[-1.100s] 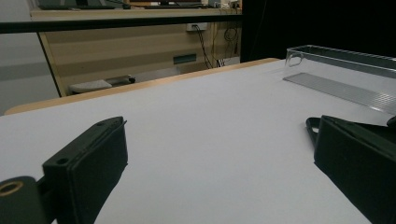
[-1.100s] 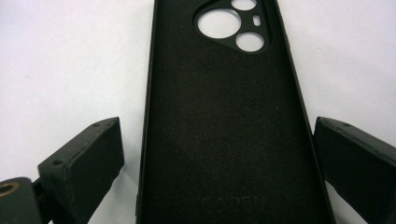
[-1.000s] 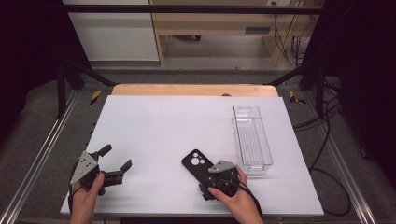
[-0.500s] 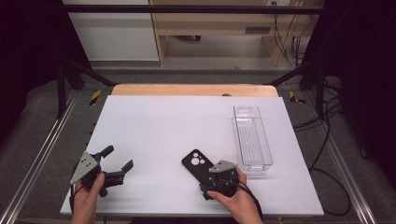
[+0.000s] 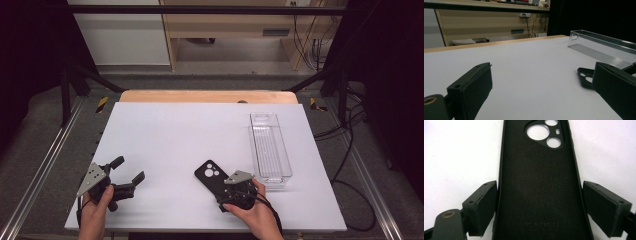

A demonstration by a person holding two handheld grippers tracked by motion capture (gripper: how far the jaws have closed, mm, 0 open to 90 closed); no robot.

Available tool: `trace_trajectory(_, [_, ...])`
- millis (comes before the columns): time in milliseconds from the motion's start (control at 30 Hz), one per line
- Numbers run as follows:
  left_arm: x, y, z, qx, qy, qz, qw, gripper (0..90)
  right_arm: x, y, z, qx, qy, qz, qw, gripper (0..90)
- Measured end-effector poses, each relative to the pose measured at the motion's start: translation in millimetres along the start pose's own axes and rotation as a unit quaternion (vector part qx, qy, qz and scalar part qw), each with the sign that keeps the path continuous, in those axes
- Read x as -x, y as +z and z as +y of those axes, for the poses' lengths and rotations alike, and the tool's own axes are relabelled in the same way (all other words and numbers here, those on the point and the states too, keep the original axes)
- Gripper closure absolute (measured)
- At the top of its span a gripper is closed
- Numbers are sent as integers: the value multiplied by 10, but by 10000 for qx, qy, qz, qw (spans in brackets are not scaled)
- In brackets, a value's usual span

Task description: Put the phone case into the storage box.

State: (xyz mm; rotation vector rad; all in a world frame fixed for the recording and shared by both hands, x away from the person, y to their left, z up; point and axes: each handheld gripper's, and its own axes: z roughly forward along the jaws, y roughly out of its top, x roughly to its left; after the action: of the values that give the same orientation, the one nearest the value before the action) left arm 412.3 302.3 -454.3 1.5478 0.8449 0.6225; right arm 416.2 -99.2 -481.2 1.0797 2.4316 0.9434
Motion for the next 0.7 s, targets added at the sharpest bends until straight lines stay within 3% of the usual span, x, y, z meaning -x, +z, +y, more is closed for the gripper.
trace_trajectory(200, [-8, -8, 1, 11, -9, -7, 10000, 31, -36, -38, 35, 90, -189, -156, 9997, 163])
trace_trajectory(467, [-16, -44, 2, 54, -53, 28, 10000, 31, -59, -90, 75, 246, -271, -257, 9990, 165])
trace_trajectory(633, [26, -27, 45, 38, -83, 30, 10000, 31, -74, -161, 142, 478, -364, -387, 9974, 166])
trace_trajectory(700, [63, -2, 105, 104, -196, 45, 9997, 31, -61, -200, 184, 602, -390, -446, 9964, 166])
